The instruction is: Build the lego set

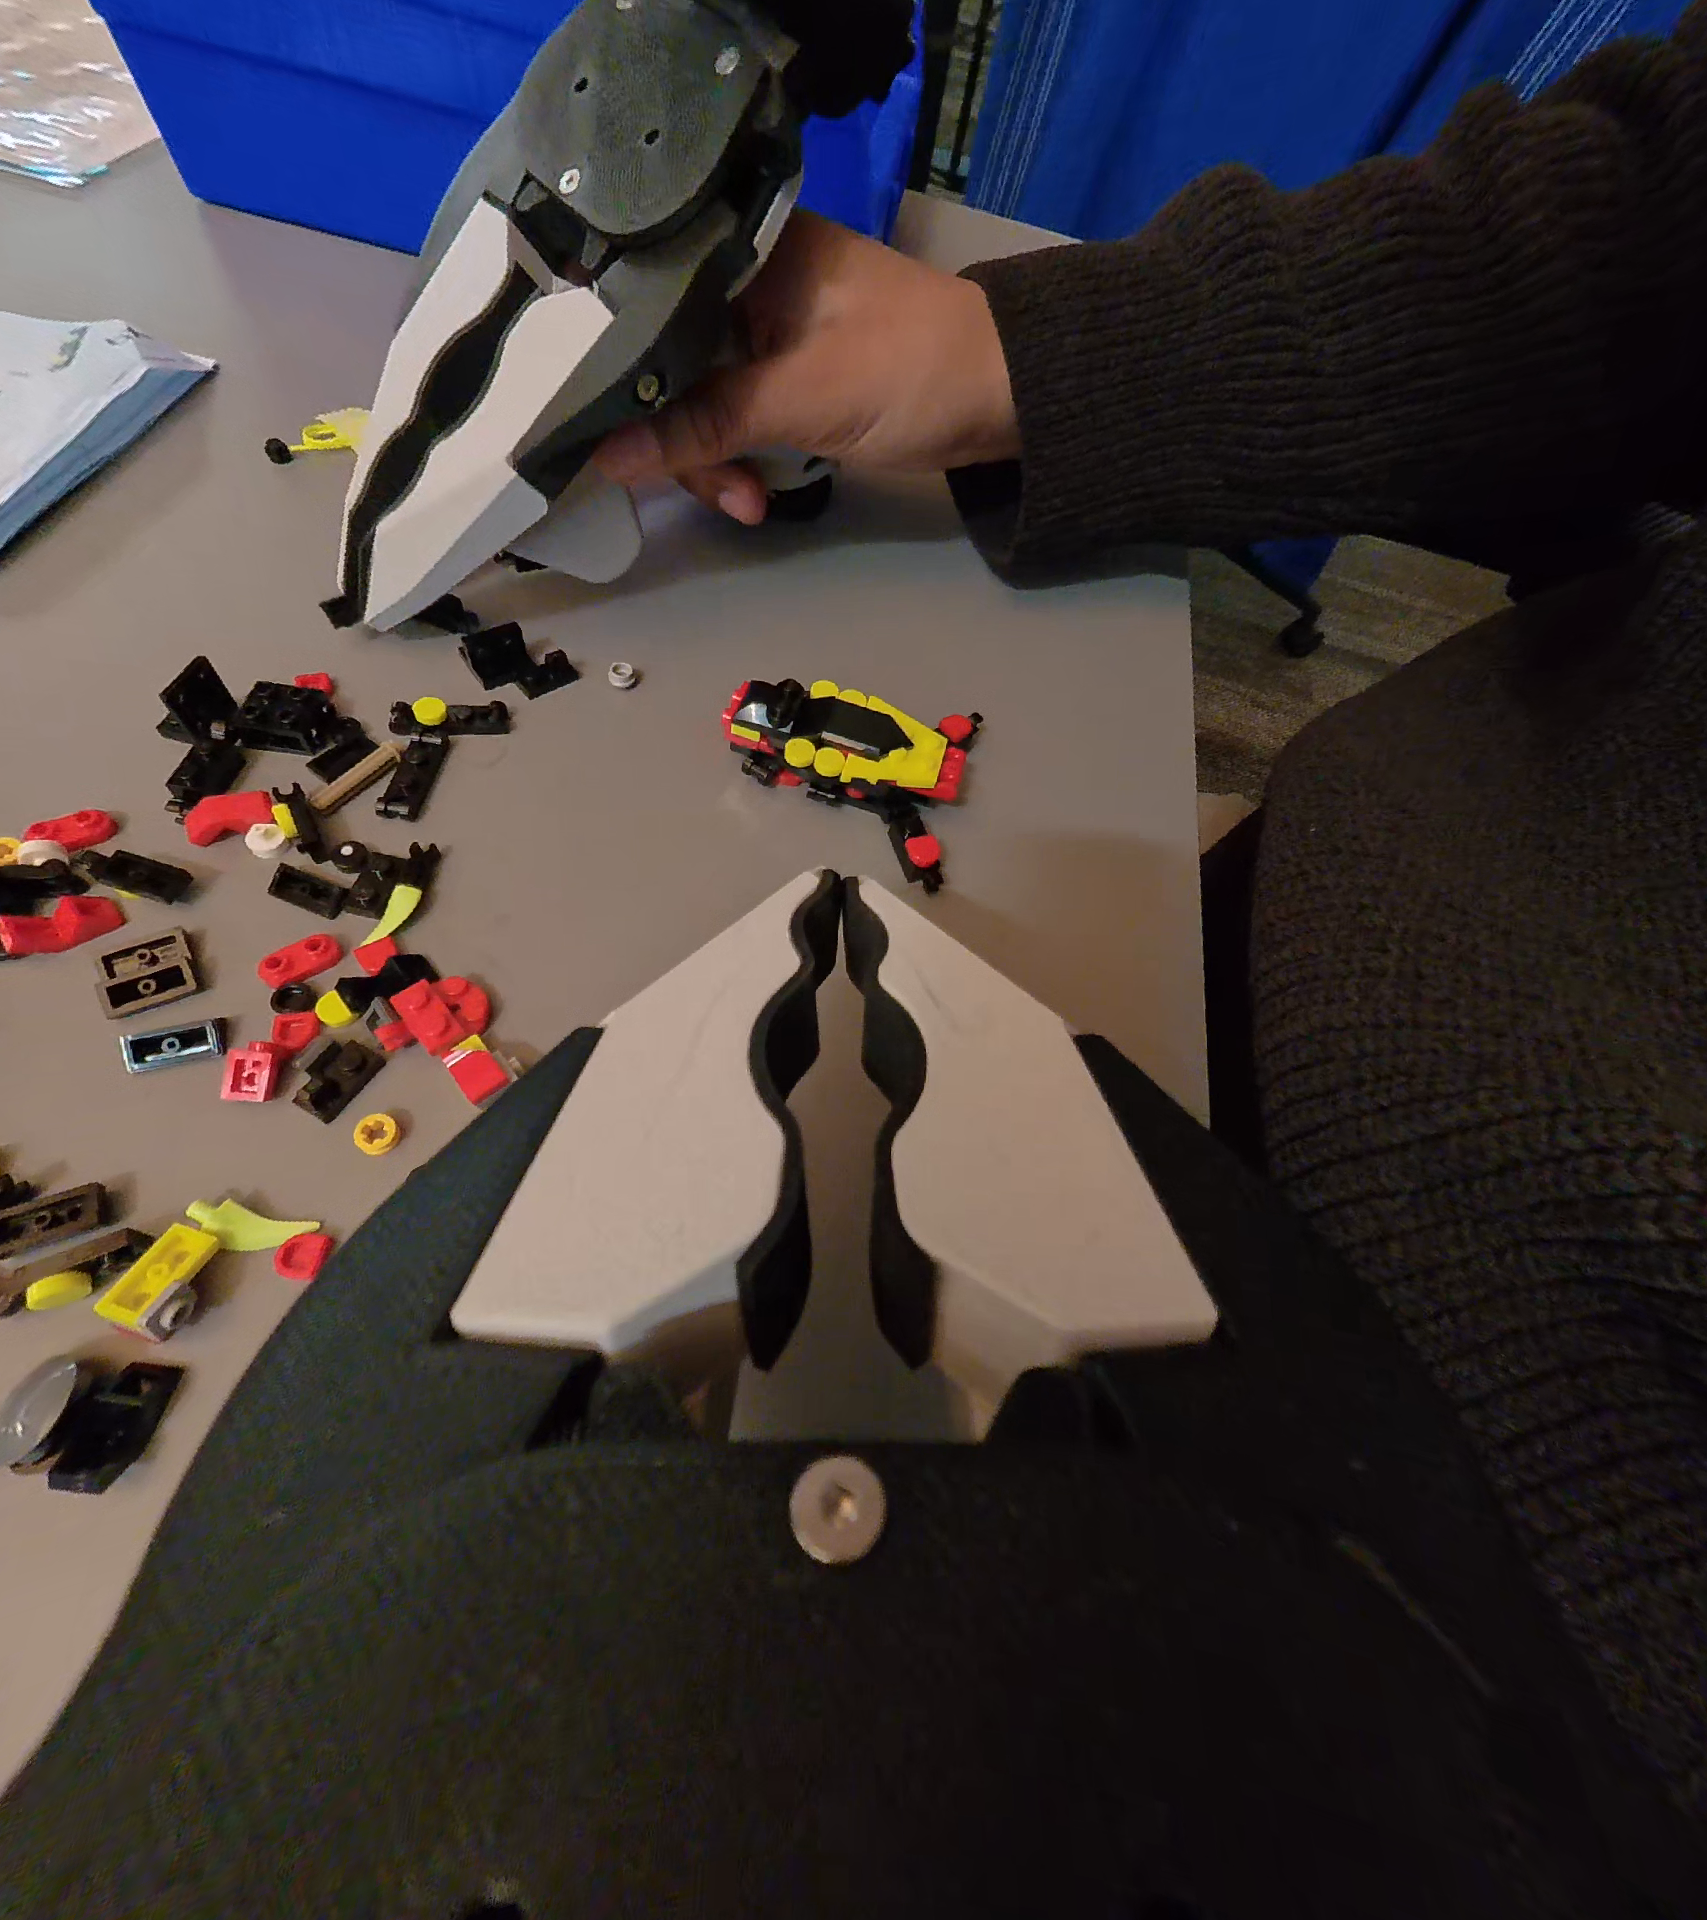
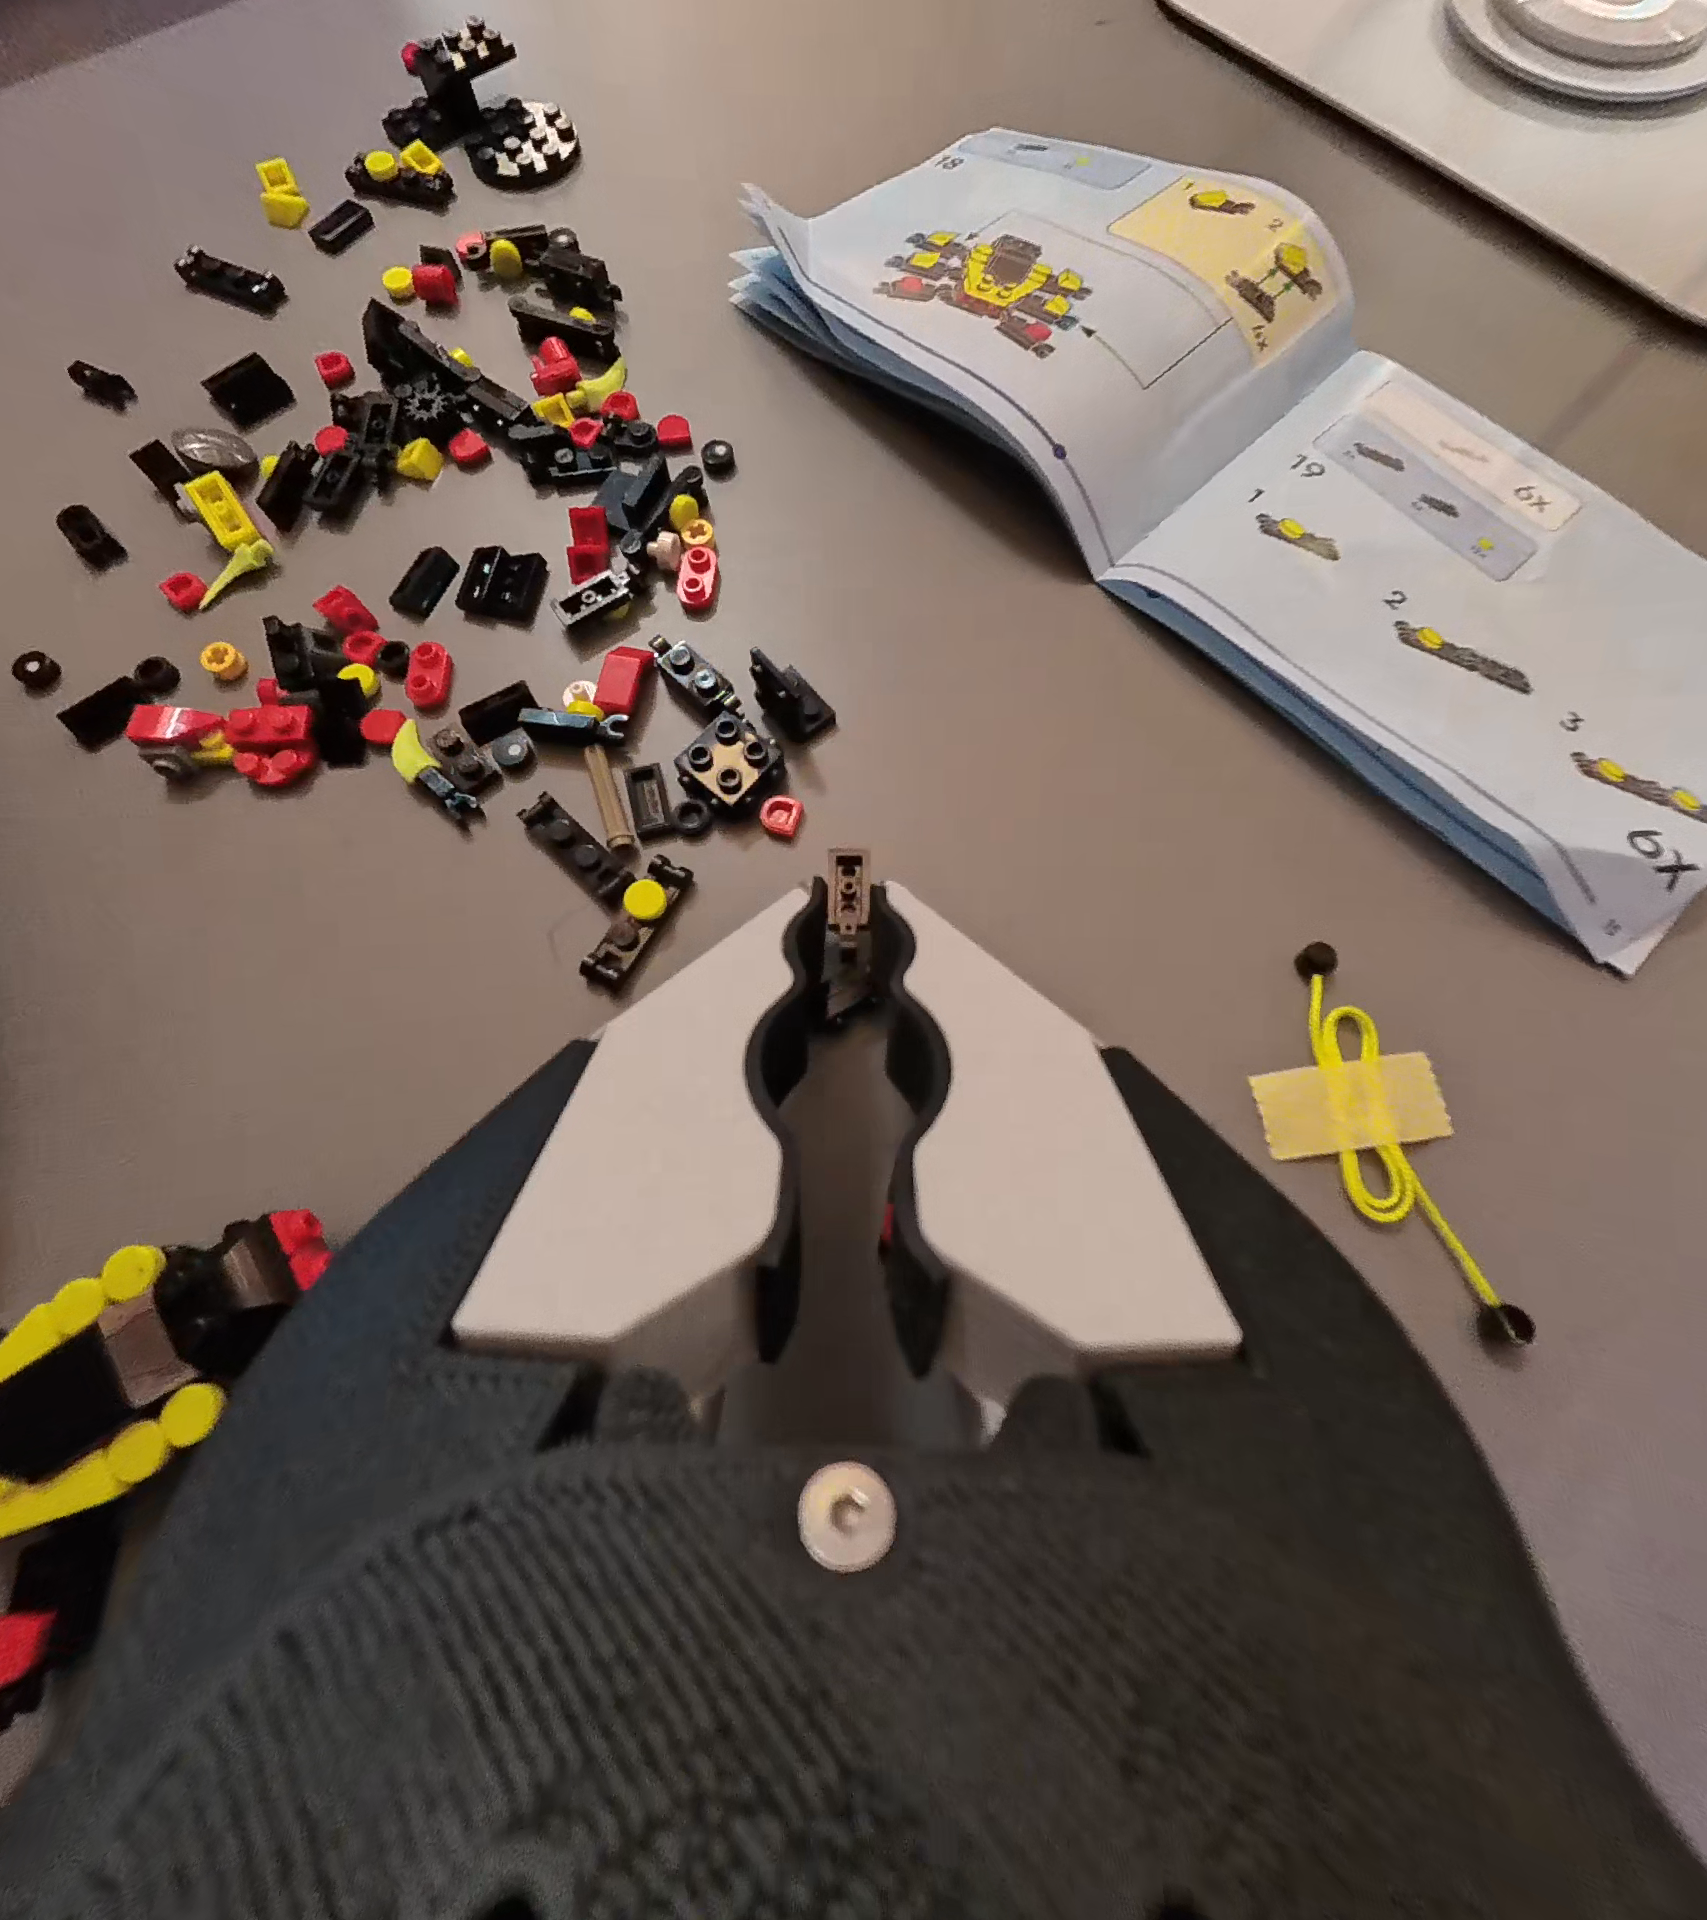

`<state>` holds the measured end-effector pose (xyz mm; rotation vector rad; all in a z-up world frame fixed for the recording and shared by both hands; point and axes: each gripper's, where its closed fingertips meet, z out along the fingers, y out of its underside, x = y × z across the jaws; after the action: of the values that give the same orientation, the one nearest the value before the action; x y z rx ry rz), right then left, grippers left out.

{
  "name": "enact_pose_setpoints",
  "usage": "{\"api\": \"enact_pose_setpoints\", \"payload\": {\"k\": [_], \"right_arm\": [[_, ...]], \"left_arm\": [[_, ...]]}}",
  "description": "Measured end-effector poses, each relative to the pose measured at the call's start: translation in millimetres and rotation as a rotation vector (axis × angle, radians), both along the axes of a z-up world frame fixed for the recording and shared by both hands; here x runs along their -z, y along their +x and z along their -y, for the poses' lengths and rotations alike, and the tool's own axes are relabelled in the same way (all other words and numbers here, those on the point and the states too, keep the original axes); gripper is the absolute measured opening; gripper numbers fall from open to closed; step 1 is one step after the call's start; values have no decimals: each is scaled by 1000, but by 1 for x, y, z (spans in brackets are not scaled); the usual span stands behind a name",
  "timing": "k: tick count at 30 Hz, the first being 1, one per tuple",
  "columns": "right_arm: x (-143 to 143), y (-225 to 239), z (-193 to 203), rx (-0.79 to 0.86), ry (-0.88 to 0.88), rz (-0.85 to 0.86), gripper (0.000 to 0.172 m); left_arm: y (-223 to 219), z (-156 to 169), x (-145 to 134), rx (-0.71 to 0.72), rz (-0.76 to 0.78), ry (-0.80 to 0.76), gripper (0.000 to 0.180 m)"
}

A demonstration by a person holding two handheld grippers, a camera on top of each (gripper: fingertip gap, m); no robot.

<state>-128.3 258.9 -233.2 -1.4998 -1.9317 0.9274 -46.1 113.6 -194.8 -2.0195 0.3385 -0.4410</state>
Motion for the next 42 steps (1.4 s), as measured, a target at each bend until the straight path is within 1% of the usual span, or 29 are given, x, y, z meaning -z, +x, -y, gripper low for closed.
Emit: {"api": "enact_pose_setpoints", "payload": {"k": [1,42], "right_arm": [[0,0,0,-1,1,1,6],[5,1,3,-21,10,26,6]], "left_arm": [[0,0,0,0,-1,-1,0],[0,-1,2,-7,-3,-16,0]]}}
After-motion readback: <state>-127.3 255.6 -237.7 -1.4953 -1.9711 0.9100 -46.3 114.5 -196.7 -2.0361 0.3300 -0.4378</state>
